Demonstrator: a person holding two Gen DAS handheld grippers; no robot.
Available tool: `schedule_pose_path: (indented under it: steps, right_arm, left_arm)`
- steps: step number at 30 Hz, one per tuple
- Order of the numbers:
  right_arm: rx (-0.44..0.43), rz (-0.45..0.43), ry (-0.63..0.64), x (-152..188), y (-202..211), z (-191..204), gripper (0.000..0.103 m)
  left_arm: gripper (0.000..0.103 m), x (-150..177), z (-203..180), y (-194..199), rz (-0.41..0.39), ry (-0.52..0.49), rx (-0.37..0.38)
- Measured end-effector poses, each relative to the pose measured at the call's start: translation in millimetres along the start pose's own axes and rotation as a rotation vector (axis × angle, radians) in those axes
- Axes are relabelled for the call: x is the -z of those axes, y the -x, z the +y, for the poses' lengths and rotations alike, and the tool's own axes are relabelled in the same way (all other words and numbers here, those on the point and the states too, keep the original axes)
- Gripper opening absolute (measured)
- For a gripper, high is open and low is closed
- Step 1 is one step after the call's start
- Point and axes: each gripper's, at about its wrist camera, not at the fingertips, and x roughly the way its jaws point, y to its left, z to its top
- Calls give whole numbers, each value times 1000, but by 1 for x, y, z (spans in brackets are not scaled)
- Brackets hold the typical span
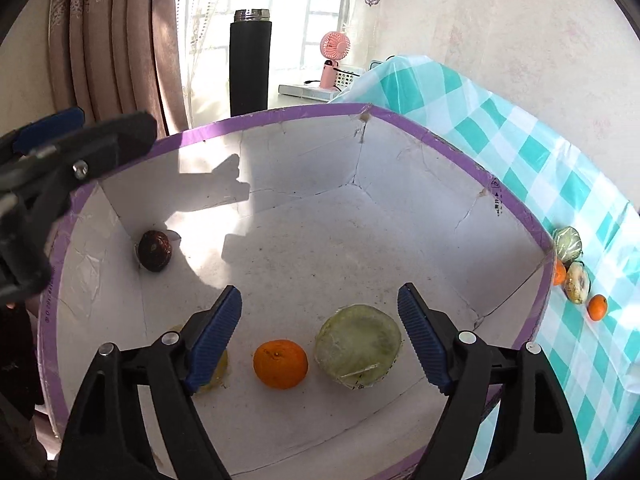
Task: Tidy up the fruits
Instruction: 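Open the right tool to drop the orange while the left tool drops the dark fruit, then move both open tools back over the remaining fruits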
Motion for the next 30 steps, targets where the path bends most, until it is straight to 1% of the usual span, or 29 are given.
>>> schedule_pose_path:
  steps: [2, 3, 4, 6, 8, 10, 12, 15, 18, 20, 22, 23, 24, 26, 27, 28, 30]
  right_arm:
    - [-1, -113, -23, 6, 15, -3, 77]
    - [-6, -154, -50, 7, 22, -8, 79]
    - [0, -203, -85, 9, 31, -16, 84]
    - [38, -294, -162, 10, 50, -37, 86]
    - [62, -359, -260, 15, 69, -68, 86]
    - [98, -395, -361, 25, 83, -104, 86]
    - [175, -389, -423, 37, 91, -134, 86]
    - [314, -345, -511, 66, 96, -180, 86]
    - [416, -315, -634, 105, 101, -225, 86]
    - [473, -263, -706, 128, 99, -255, 86]
    - [538, -164, -760, 150, 90, -282, 87]
    - [549, -118, -771, 158, 84, -294, 87]
    - [557, -96, -776, 168, 80, -305, 87]
    - [595, -42, -781, 183, 71, -322, 87]
    - [597, -16, -783, 189, 67, -330, 87]
    - [588, 2, -788, 194, 63, -338, 87]
    - [568, 30, -795, 199, 54, -353, 87]
  left_arm:
    - [101, -5, -11, 21, -110, -11, -11]
    - [101, -9, -17, 30, -145, -20, -10]
    - [101, -12, -24, 37, -171, -28, 5]
    - [101, -17, -40, 53, -220, -36, 64]
    - [101, -19, -57, 68, -267, -34, 126]
    - [101, -19, -82, 80, -292, -68, 215]
    - [101, -15, -116, 84, -282, -135, 282]
    - [101, -1, -170, 81, -219, -238, 399]
    - [101, 18, -221, 66, -110, -281, 510]
    - [101, 32, -256, 48, -22, -317, 566]
    - [101, 45, -288, 24, 68, -338, 616]
    - [101, 53, -301, 10, 111, -333, 627]
    - [101, 58, -312, -5, 142, -325, 622]
    - [101, 66, -332, -37, 193, -309, 600]
    - [101, 68, -338, -54, 223, -294, 582]
    - [101, 68, -343, -71, 252, -267, 564]
    - [101, 64, -346, -102, 308, -181, 533]
